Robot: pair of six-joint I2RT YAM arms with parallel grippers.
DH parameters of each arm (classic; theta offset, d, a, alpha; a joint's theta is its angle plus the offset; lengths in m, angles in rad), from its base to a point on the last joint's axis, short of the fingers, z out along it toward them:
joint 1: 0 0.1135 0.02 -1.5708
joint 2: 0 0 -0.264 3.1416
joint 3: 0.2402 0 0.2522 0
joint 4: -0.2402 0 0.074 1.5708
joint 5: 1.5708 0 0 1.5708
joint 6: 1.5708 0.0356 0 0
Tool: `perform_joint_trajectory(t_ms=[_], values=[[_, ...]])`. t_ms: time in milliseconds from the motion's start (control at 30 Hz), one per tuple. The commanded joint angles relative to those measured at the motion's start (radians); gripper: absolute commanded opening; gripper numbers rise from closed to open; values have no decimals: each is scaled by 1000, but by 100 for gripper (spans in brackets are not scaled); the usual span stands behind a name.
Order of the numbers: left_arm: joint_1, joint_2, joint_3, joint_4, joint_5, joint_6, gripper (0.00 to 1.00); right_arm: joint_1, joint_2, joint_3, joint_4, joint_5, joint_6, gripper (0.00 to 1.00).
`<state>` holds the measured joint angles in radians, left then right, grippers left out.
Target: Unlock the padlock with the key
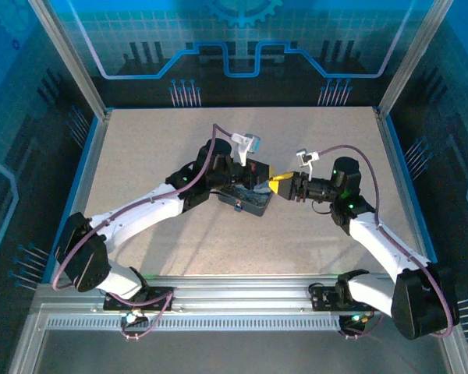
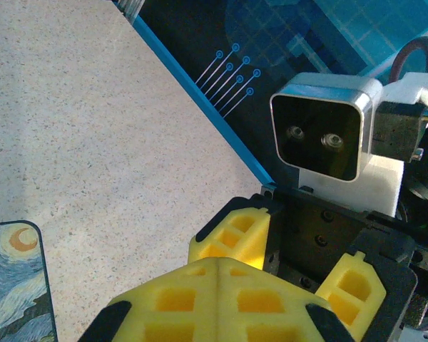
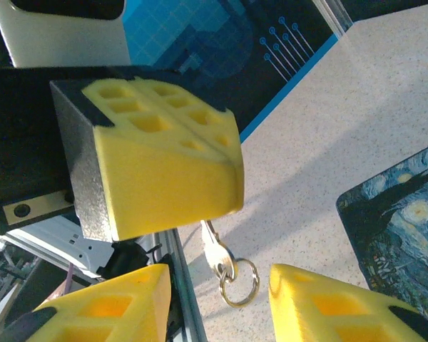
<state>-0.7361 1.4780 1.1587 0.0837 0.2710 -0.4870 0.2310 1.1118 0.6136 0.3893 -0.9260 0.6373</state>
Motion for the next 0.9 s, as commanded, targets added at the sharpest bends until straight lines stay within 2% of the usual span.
perform_joint_trajectory(t_ms=[0,367,467,600,633,800,833,867], values=[[-6,-10,4,10,28,21,0,14,14,28,54,9,22,39],[-5,-3,9,14,20,11,1,19,25,14,53,9,21,28],[-5,-2,10,14,19,12,2,20,23,15,50,9,20,20],[-6,-2,10,12,13,14,3,19,12,19,10,20,-1,3],[-4,-2,11,11,12,14,4,19,8,21,-3,24,-7,0],[-5,-7,16,-5,2,22,17,18,-11,24,-84,47,-55,0],[-3,-12,16,-12,-5,27,23,17,-13,28,-110,55,-73,0],[-2,-22,13,-21,-16,32,36,16,-16,34,-162,61,-95,0]])
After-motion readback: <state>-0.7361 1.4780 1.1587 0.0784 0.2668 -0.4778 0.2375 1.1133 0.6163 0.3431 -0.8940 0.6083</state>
